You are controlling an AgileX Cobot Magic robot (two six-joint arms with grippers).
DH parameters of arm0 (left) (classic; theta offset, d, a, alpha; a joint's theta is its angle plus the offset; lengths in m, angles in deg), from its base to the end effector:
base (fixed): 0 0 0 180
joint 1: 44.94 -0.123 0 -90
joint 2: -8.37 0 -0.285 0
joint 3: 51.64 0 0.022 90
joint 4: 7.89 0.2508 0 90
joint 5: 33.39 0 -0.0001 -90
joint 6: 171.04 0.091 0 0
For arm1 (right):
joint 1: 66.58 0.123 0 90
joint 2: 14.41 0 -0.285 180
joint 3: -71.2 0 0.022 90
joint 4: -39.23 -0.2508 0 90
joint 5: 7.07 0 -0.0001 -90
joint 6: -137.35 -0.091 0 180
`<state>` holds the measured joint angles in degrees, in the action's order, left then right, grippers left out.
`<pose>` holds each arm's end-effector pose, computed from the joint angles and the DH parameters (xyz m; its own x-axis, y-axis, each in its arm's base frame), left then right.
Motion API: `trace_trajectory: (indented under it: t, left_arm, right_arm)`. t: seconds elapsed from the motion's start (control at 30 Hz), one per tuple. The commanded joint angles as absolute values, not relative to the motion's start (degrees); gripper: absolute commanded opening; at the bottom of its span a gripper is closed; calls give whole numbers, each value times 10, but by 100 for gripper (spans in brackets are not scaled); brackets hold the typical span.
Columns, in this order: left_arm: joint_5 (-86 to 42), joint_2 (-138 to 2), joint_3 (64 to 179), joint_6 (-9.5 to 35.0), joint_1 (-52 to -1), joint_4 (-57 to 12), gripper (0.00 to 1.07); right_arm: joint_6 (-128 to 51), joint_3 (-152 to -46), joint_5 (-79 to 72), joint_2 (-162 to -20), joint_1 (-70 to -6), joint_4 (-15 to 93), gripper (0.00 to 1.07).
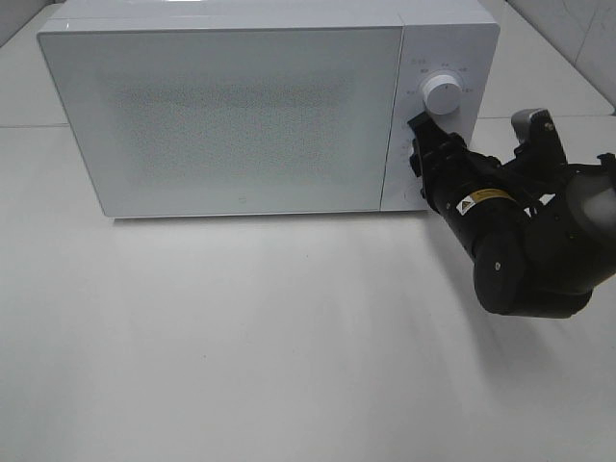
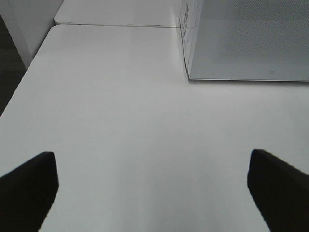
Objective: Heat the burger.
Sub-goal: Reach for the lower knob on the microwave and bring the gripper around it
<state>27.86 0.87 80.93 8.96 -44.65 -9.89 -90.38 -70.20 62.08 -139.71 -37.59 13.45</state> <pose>-0.0084 -0.0027 0.2821 -0.4414 -0.0146 -0.8972 0.0251 0.9993 -0.0286 0.3135 0.1314 0.1108 -0.1316 0.8079 -0.5745 0.0394 0.5833 0.8113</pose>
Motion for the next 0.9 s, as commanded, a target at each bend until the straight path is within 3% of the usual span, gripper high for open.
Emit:
trace_trajectory:
  t: [0.03, 0.43, 0.9]
  left_arm:
    - [280, 18, 808, 90, -448, -99, 101]
    - [280, 18, 808, 90, -448, -99, 101]
    - [280, 18, 808, 90, -448, -99, 101]
  right_arm:
    - [-1026, -709, 639, -1394, -376, 164, 26]
    - [-1407, -709, 639, -1394, -376, 177, 29]
    - [-1485, -709, 643, -1394, -376, 182, 32]
